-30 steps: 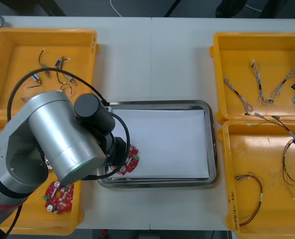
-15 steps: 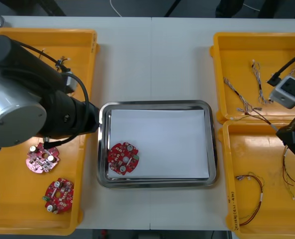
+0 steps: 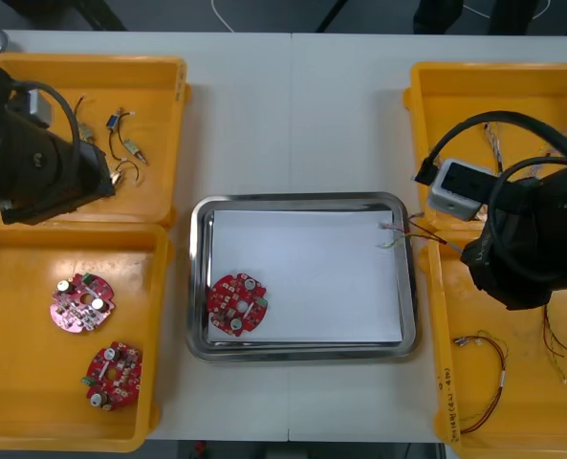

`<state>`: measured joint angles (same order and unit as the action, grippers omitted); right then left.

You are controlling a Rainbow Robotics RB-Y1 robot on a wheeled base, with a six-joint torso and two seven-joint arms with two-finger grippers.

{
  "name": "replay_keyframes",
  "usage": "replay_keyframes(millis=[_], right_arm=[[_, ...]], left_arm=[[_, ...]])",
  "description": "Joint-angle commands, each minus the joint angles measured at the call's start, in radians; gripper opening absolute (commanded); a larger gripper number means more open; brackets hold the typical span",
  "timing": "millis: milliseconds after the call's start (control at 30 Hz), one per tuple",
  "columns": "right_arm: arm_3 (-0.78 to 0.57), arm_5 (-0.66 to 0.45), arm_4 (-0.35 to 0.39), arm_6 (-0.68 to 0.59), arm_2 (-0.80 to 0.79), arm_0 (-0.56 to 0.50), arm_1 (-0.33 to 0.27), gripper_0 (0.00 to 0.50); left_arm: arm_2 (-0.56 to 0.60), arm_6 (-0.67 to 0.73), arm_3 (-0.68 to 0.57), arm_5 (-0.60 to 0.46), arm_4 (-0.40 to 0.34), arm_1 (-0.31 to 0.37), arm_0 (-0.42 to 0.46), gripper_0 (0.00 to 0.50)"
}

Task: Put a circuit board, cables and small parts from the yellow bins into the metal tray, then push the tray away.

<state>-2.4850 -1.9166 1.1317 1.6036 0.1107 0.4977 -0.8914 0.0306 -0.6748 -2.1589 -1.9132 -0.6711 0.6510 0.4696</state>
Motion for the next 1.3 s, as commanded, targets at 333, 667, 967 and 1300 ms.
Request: replay_keyframes(millis=[333,667,967,1300], right_arm=[[0.028,-0.003,-0.102,-0.027,0.297,0.229,0.140,0.000],[0.072,-0.003,-0.224,0.009,0.474,0.315,0.223,0.000],[0.135,-0.003,-0.289,0.045,0.578,0.329,0.238,0.000],[0.222,0.041,-0.345,0.145,0.662,0.328,0.246,0.000]], left_arm=[[0.094,-0.092,0.275,-0.007,0.059,0.090,0.159,0.500],[0.075,-0.095,0.462,-0.007,0.090,0.090,0.244,0.500],[0.020,-0.100,0.591,0.000,0.131,0.090,0.267,0.500],[-0.024,-0.112,0.754,0.057,0.168,0.088,0.334,0.500]])
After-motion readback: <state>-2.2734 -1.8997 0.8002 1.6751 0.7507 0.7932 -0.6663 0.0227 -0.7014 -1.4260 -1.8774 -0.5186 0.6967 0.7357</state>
